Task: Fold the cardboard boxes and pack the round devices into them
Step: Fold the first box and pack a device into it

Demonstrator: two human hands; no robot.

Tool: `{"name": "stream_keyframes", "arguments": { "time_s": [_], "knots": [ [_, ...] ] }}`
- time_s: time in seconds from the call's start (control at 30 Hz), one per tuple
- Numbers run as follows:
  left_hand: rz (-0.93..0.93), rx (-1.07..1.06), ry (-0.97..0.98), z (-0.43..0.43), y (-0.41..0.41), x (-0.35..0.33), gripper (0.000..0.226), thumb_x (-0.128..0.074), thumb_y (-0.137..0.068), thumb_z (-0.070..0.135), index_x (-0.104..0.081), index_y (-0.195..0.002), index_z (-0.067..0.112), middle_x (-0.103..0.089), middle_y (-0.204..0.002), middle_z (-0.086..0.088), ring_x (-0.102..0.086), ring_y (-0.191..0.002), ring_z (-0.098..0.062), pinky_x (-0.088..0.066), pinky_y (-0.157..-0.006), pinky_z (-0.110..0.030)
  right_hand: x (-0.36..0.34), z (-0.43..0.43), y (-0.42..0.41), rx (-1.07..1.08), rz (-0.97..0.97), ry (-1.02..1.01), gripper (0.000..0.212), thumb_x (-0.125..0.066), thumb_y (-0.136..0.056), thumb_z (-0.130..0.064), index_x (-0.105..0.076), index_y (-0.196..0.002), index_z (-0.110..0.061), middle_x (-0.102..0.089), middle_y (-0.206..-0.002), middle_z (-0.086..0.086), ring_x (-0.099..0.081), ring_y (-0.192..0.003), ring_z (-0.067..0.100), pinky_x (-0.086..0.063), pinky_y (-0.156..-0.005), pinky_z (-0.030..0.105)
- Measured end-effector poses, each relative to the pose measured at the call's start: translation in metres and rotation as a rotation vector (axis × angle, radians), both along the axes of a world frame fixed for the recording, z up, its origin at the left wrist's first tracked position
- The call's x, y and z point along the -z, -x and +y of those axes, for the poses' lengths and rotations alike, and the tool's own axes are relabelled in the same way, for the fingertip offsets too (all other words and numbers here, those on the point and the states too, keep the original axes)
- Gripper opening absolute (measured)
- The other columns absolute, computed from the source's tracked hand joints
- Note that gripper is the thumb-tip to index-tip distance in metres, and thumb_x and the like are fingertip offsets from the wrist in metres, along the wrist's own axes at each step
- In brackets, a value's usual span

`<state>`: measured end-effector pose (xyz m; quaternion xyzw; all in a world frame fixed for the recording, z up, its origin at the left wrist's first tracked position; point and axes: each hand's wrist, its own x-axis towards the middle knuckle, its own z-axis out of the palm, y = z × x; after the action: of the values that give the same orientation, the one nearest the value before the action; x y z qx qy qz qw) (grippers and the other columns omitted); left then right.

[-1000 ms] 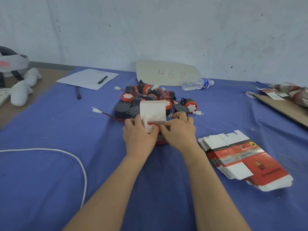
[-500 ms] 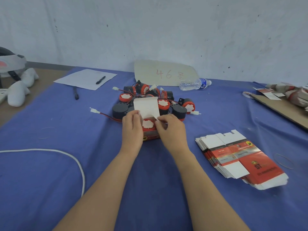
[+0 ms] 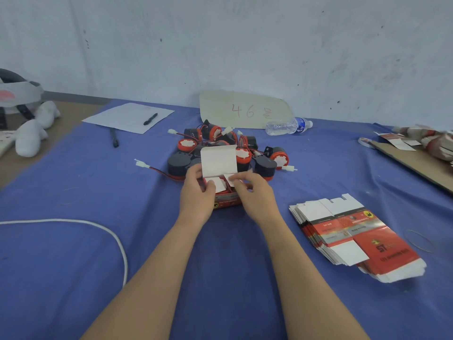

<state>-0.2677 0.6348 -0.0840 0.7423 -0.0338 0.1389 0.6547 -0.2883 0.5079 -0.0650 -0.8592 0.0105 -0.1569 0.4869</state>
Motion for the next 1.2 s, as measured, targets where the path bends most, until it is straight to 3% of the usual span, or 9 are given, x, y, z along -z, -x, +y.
{"name": "stream_keyframes", "arguments": {
  "time_s": [0.1,0.27,0.47,0.63,0.73,0.87,0.97,1.1,1.2],
  "knots": [
    [0.006,-0.023,-0.017,-0.001,0.002,-0.001,0.045,-0.050,-0.093,0.003,-0.040,-0.133,0.020,-0.054,-0.104,0.017,-0.053,-0.077,0.016,-0.039,-0.064,-0.003,0.000,0.002,0.001,0.003,-0.028,0.029,0.009,-0.062,-0.090,-0.035,-0.064,-0.094,-0.028,-0.052,-0.104,-0.012,-0.050,-0.096,0.004,-0.035,-0.068,0.006],
    [-0.011,-0.026,-0.065,-0.002,0.003,-0.001,0.049,-0.050,-0.094,0.005,-0.034,-0.139,0.020,-0.053,-0.109,0.014,-0.053,-0.080,-0.001,-0.040,-0.073,-0.022,0.003,0.009,-0.001,0.071,-0.035,0.103,0.018,-0.064,-0.089,-0.031,-0.060,-0.105,-0.022,-0.049,-0.108,-0.007,-0.048,-0.098,0.009,-0.036,-0.067,0.010],
    [-0.016,-0.013,-0.076,-0.004,0.003,-0.001,0.052,-0.051,-0.093,0.003,-0.034,-0.138,0.021,-0.053,-0.105,0.016,-0.053,-0.080,-0.001,-0.040,-0.062,-0.006,0.002,0.014,-0.003,0.127,0.033,-0.098,0.043,-0.060,-0.092,-0.022,-0.043,-0.131,-0.022,-0.055,-0.119,-0.003,-0.051,-0.095,0.010,-0.036,-0.059,0.007],
    [-0.051,-0.016,-0.118,-0.006,0.006,-0.001,0.052,-0.050,-0.092,0.002,-0.036,-0.138,0.022,-0.053,-0.110,0.010,-0.052,-0.078,-0.006,-0.040,-0.063,-0.013,0.006,0.021,-0.002,0.255,-0.065,0.060,0.028,-0.043,-0.100,-0.028,-0.047,-0.126,-0.017,-0.063,-0.107,0.006,-0.058,-0.088,0.019,-0.048,-0.067,0.030],
    [-0.092,-0.036,-0.165,-0.007,0.008,-0.002,0.056,-0.051,-0.091,0.002,-0.035,-0.140,0.025,-0.053,-0.113,0.008,-0.051,-0.077,-0.008,-0.041,-0.068,-0.021,0.004,0.007,-0.003,0.308,-0.115,0.094,0.022,-0.043,-0.100,-0.032,-0.055,-0.108,-0.015,-0.065,-0.089,0.005,-0.054,-0.068,0.012,-0.038,-0.051,0.023],
    [-0.110,-0.045,-0.224,-0.009,0.011,-0.003,0.066,-0.052,-0.091,0.006,-0.026,-0.149,0.027,-0.045,-0.122,0.006,-0.052,-0.093,-0.013,-0.048,-0.084,-0.033,0.006,0.003,-0.003,0.187,-0.001,-0.062,0.015,-0.051,-0.096,-0.040,-0.052,-0.101,-0.026,-0.058,-0.084,-0.015,-0.053,-0.075,-0.002,-0.036,-0.055,0.012],
    [-0.091,-0.051,-0.226,-0.008,0.010,-0.002,0.066,-0.052,-0.093,0.008,-0.025,-0.149,0.026,-0.044,-0.134,0.004,-0.048,-0.097,-0.008,-0.048,-0.088,-0.033,0.005,0.005,-0.005,0.098,0.062,-0.222,0.023,-0.052,-0.092,-0.048,-0.054,-0.105,-0.029,-0.059,-0.095,-0.014,-0.055,-0.086,-0.002,-0.038,-0.062,0.012],
    [-0.096,-0.046,-0.228,-0.008,0.012,-0.002,0.063,-0.051,-0.093,0.008,-0.027,-0.149,0.026,-0.045,-0.137,0.003,-0.052,-0.099,-0.012,-0.048,-0.090,-0.037,0.006,0.005,-0.006,0.087,0.052,-0.158,0.028,-0.059,-0.092,-0.034,-0.055,-0.119,-0.025,-0.056,-0.102,-0.010,-0.053,-0.088,0.003,-0.036,-0.062,0.011],
    [-0.093,-0.048,-0.230,-0.009,0.012,-0.002,0.064,-0.052,-0.093,0.008,-0.027,-0.149,0.025,-0.043,-0.141,0.003,-0.046,-0.101,-0.004,-0.048,-0.093,-0.036,0.008,0.007,-0.008,0.124,0.040,-0.186,0.017,-0.056,-0.094,-0.029,-0.053,-0.111,-0.030,-0.056,-0.094,-0.012,-0.052,-0.078,-0.002,-0.035,-0.053,0.008]
  ]
}}
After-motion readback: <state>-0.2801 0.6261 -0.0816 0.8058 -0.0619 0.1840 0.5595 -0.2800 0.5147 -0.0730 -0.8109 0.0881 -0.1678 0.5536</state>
